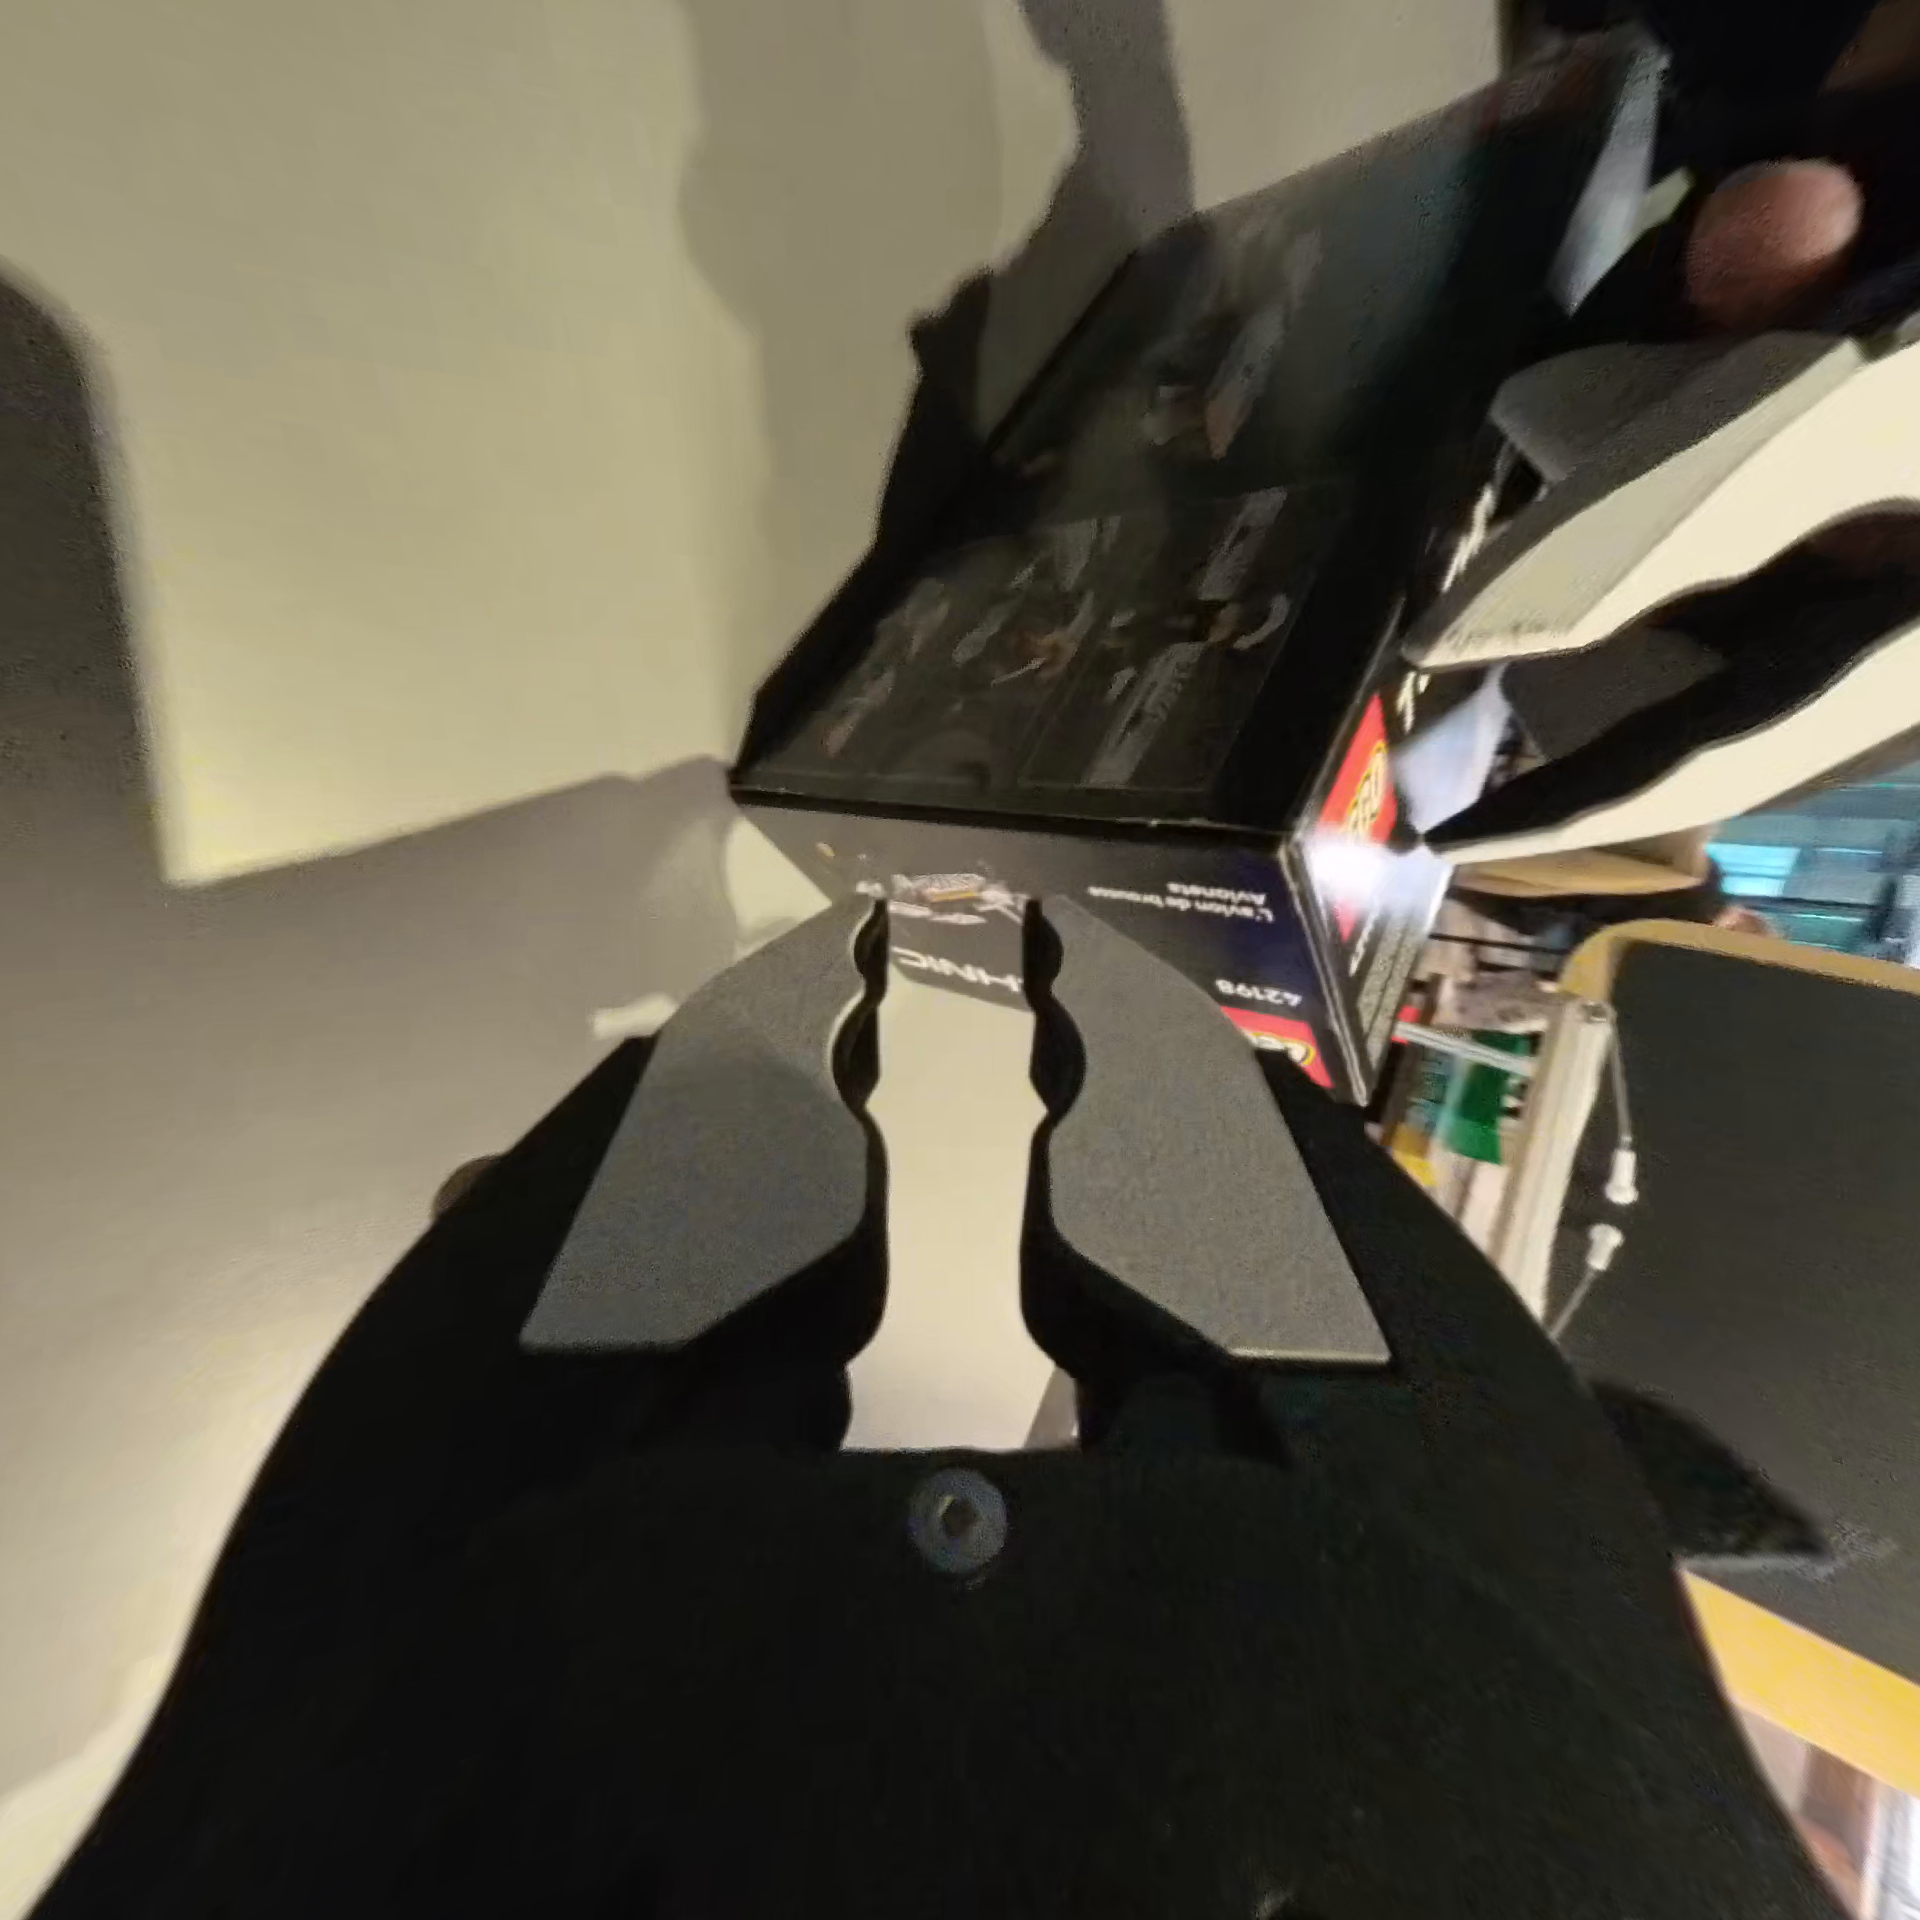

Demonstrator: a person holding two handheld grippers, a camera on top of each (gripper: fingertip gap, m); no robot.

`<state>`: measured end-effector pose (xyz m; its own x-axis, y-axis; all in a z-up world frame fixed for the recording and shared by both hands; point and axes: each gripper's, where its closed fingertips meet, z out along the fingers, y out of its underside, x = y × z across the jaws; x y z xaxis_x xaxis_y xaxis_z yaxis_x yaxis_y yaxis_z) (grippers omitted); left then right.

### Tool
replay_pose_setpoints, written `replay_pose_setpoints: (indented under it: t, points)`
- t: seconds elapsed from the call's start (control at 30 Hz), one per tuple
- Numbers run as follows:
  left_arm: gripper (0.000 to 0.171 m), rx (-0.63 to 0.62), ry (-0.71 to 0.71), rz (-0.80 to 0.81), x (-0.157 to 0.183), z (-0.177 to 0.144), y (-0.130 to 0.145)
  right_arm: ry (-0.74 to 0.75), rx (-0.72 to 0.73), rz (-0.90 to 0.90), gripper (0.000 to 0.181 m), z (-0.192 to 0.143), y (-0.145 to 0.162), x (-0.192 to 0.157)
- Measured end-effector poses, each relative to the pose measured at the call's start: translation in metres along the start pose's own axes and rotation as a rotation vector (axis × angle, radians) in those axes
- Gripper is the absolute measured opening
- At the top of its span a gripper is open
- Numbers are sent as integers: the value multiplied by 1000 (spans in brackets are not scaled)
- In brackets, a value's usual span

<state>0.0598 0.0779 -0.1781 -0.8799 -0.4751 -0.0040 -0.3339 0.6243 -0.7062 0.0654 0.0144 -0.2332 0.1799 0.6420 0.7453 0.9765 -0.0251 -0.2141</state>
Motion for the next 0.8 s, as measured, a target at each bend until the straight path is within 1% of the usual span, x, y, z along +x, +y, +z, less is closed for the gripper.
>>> replay_pose_setpoints:
  t: [0.03, 0.1, 0.2, 0.23, 0.27, 0.37, 0.4, 0.43, 0.47, 0.5, 0.53, 0.57, 0.63, 0.8]
  points:
    - [44, 0, 0, 0, 0, 0, 0, 10, 15, 7, 31, 2, -2, 1]
    - [44, 0, 0, 0, 0, 0, 0, -22, 63, 74, 32, 2, -6, 0]
    - [44, 0, 0, 0, 0, 0, 0, -4, 119, 190, 32, -2, -4, 6]
    - [44, 0, 0, 0, 0, 0, 0, 10, 152, 259, 32, -3, -3, 9]
    - [44, 1, 0, 0, 0, 0, 0, 60, 184, 342, 33, -4, 0, 16]
    - [45, 0, -1, 0, 0, 0, 0, 212, 305, 659, 47, -3, 14, 34]
    - [45, 0, -3, 1, 0, 0, 0, 256, 334, 747, 54, -2, 18, 38]
    - [46, -1, -6, 1, 0, -1, 0, 282, 354, 813, 54, 1, 21, 38]
    - [46, -2, -9, 2, 0, -1, 0, 295, 370, 867, 59, 5, 22, 37]
    - [48, -3, -14, 2, 0, -1, 1, 281, 385, 900, 62, 9, 20, 34]
    - [49, -5, -17, 3, 0, -1, 1, 267, 403, 912, 56, 10, 16, 31]
    - [52, -6, -21, 4, 0, -2, 1, 284, 408, 912, 58, 10, 17, 31]
    - [53, -6, -23, 5, 0, -2, 1, 295, 388, 901, 64, 12, 21, 31]
    - [53, -4, -15, -6, -1, -1, 1, 312, 425, 856, 68, 13, 10, 26]
